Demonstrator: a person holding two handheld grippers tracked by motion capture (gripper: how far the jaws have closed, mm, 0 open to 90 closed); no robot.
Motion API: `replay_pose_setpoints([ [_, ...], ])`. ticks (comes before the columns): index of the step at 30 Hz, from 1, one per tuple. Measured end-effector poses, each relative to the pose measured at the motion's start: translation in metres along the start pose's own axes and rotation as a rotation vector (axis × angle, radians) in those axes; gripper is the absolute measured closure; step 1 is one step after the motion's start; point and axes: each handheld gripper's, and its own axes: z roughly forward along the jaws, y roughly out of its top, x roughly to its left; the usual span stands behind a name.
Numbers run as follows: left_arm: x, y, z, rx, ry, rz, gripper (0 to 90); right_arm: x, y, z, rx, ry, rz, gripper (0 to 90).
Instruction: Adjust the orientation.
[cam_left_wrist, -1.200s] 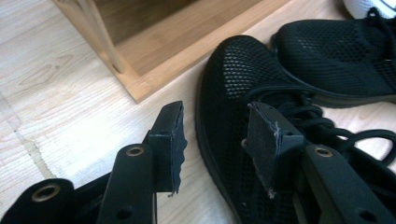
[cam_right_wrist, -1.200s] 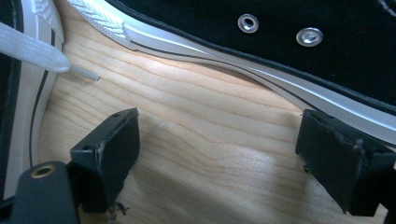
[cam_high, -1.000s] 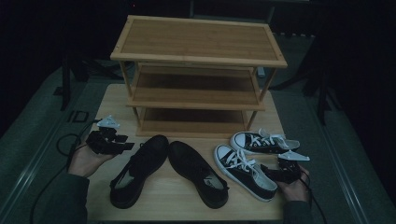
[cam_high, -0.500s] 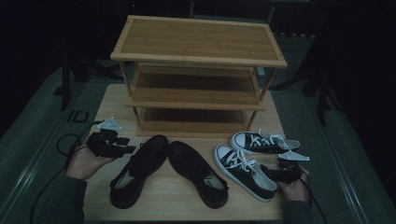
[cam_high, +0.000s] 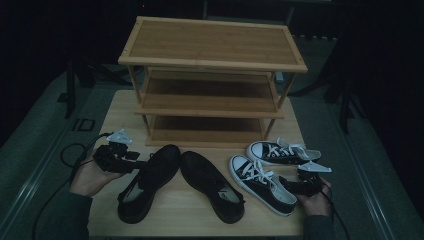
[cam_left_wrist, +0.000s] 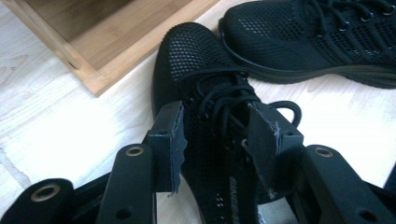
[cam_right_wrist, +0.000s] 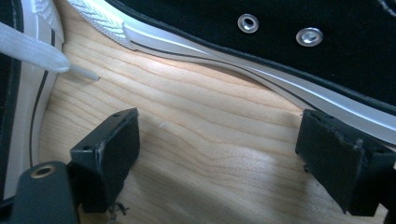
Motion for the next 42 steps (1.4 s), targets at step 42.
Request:
replay_pose_setpoints([
  [42, -0.020, -0.021, 0.023, 0.178, 0.100, -0.001, 75.0, 0.000, 0.000, 0.000, 0.000, 0.000, 0.000, 13.8],
])
